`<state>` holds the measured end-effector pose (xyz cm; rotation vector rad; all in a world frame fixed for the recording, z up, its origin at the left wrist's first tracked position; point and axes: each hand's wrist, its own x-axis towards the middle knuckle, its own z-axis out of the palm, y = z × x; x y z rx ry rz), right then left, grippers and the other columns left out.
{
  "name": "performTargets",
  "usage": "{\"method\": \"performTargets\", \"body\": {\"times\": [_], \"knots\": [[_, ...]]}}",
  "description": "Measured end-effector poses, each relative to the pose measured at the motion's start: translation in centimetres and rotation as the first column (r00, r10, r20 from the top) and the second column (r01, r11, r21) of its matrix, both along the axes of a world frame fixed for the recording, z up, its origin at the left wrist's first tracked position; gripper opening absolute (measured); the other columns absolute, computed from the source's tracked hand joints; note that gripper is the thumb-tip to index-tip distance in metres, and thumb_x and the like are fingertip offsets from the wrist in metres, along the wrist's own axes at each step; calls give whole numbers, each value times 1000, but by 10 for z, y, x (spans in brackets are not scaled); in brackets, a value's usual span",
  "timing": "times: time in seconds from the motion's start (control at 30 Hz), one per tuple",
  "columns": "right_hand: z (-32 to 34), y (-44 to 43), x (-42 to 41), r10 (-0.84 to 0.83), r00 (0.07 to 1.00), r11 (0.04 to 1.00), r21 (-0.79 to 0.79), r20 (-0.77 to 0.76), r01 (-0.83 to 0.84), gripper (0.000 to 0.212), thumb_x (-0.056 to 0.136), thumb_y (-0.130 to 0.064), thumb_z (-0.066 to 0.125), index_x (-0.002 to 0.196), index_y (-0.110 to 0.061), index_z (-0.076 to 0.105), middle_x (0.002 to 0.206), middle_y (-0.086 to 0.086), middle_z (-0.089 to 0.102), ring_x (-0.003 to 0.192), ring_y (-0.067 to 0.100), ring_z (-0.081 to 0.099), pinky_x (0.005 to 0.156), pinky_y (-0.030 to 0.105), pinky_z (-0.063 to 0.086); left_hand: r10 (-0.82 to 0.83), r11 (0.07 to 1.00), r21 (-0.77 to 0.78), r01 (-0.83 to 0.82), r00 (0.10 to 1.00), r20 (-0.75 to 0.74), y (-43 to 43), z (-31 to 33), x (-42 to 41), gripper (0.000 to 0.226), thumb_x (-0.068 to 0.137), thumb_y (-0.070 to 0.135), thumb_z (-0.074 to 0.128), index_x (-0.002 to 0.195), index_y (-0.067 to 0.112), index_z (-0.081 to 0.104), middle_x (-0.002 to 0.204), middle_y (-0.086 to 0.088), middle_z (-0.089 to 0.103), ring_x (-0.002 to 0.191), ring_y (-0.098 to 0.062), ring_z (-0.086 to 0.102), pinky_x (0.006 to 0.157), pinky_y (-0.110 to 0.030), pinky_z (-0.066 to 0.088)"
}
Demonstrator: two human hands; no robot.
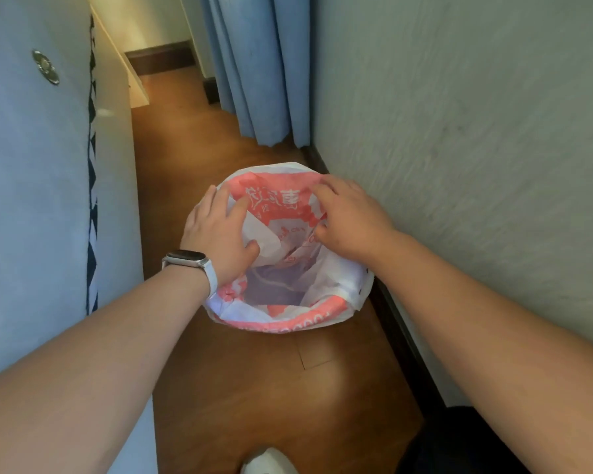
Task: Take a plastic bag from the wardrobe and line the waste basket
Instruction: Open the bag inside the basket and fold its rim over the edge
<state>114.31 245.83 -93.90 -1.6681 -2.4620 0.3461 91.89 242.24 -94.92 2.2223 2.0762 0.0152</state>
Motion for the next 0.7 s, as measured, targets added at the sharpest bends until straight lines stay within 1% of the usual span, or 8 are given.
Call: {"method": "performTargets", "body": {"times": [0.1, 0.2, 0.33, 0.4, 0.47, 0.53, 0.57, 0.7], "knots": [[-7, 17, -5, 34, 999, 998, -56, -20, -35, 62, 86, -25, 63, 142, -18, 40, 150, 6, 33, 131, 31, 39, 101, 45, 45, -17, 999, -37, 16, 1000, -12, 16, 1, -6, 79, 86, 42, 61, 151, 22, 22, 163, -9, 12, 149, -33, 12, 119, -50, 20], [-17, 27, -6, 31, 999, 994, -105, -18, -32, 60, 86, -23, 63, 142, -19, 41, 142, 8, 36, 119, 34, 48, 93, 47, 50, -14, 999, -44, 16, 999, 29, 30, 0, -11, 84, 81, 34, 65, 150, 19, 21, 159, -9, 20, 142, -35, 26, 112, -49, 33], [-21, 31, 3, 16, 997, 987, -160, -71, -27, 63, 87, -12, 57, 145, -28, 37, 130, 8, 42, 103, 33, 56, 82, 38, 49, 20, 995, -98, -11, 996, 91, 40, 0, -15, 85, 82, 29, 63, 153, 22, 15, 150, -8, 34, 127, -35, 45, 95, -44, 46], [-21, 31, 7, -11, 997, 982, -191, -82, -5, 62, 89, -14, 55, 145, -32, 36, 127, 7, 43, 102, 32, 56, 77, 33, 44, 52, 993, -115, -37, 991, 125, 45, -1, -19, 74, 84, 25, 59, 149, 24, 23, 141, -10, 45, 118, -36, 52, 86, -42, 48], [-21, 29, 9, -30, 996, 977, -213, -86, 11, 61, 90, -17, 54, 145, -33, 34, 124, 8, 44, 101, 32, 56, 76, 32, 41, 113, 988, -126, -89, 973, 200, 46, 0, -24, 57, 86, 18, 54, 139, 23, 37, 126, -12, 56, 104, -36, 57, 79, -41, 48], [-19, 24, 8, -43, 995, 975, -222, -95, 21, 59, 91, -19, 53, 145, -35, 33, 121, 10, 45, 99, 33, 57, 77, 33, 43, 165, 979, -162, -125, 950, 264, 41, 2, -29, 41, 88, 17, 50, 128, 21, 45, 106, -10, 62, 86, -32, 56, 73, -39, 47], [-18, 20, 8, -49, 994, 974, -226, -94, 27, 58, 92, -20, 53, 144, -35, 33, 119, 10, 45, 98, 34, 57, 78, 35, 45, 179, 974, -186, -131, 944, 278, 38, 4, -31, 36, 89, 20, 50, 125, 22, 46, 99, -7, 61, 81, -30, 56, 71, -39, 47], [-13, -2, 2, -63, 992, 961, -276, -107, 31, 54, 93, -26, 52, 142, -38, 32, 116, 7, 45, 95, 31, 58, 82, 40, 51, 228, 948, -281, -149, 934, 275, 23, 12, -38, 31, 83, 35, 51, 114, 32, 49, 98, -4, 66, 78, -28, 62, 73, -42, 55]]}}
